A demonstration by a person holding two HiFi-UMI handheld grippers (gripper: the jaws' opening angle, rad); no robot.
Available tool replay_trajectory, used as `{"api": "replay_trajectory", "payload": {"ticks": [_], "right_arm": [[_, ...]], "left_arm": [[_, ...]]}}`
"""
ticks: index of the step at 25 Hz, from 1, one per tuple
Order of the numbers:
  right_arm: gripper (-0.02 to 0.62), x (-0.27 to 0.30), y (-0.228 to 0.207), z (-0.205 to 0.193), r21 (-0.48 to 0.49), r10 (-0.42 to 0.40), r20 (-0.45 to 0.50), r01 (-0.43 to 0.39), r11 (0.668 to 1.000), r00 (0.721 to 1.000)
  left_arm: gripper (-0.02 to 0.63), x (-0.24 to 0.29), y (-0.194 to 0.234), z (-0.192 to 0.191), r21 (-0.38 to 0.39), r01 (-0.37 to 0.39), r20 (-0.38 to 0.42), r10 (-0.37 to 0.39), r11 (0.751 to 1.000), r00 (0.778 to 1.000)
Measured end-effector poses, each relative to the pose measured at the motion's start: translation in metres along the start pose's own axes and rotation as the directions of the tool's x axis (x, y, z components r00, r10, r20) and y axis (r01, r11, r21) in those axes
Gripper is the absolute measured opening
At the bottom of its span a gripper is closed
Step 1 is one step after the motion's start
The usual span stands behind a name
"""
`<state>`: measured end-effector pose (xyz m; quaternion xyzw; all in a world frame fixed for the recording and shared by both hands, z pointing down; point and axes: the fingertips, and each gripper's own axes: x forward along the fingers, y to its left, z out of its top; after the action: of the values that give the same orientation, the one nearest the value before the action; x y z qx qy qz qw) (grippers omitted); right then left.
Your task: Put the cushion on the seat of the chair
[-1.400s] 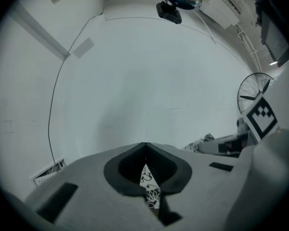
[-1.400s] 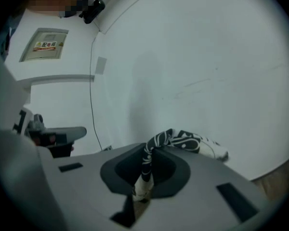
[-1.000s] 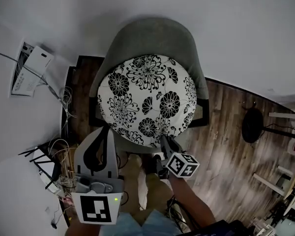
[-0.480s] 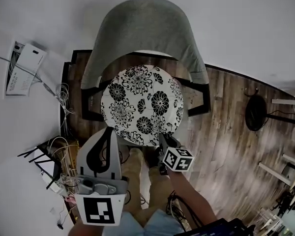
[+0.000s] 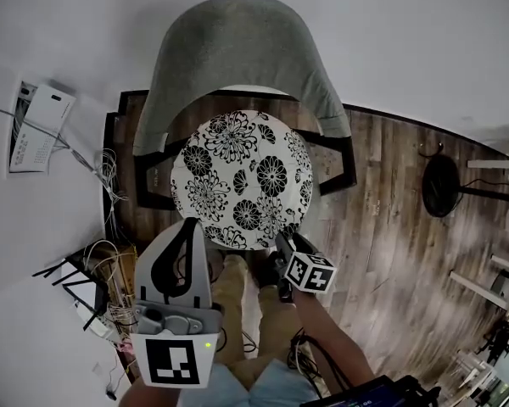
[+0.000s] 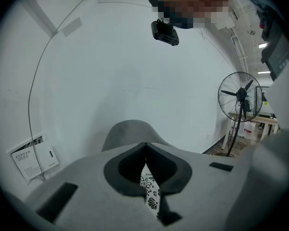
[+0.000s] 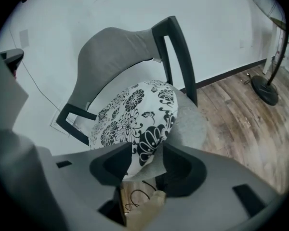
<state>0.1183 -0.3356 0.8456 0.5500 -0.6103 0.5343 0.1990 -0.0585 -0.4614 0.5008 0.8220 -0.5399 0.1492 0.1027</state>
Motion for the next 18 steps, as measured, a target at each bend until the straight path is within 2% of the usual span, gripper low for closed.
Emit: {"api": "replay_trajectory", "payload": {"ticks": [4,9,14,18], "right_arm": [[0.213,-0.012,-0.027,-0.005,0.051,-0.047,0.000,0.047,0.998,0.999],[0.210,-0.040,-0.028,0.021,0.044,-0.038,0.082,0.034,0.998,0.996],[0.203,-0.100,0.003,0.075,-0.037,0.046,0.219,-0.038,0.999,0.975],[0.189,-0.176,0.048,0.124,-0.158,0.150,0.329,-0.102,0.982,0.932]], "left_arm": [[0.009,0.000,-0.010,0.003,0.011,0.011,0.005,-0.011,1.000,1.000],[0.009,-0.004,-0.029,0.010,0.022,0.025,0.012,-0.025,0.999,1.000],[0.009,-0.021,-0.056,0.035,0.023,0.029,0.050,-0.030,0.999,0.998],[0.009,-0.042,-0.079,0.070,0.024,0.022,0.109,-0.025,0.999,0.994]]}}
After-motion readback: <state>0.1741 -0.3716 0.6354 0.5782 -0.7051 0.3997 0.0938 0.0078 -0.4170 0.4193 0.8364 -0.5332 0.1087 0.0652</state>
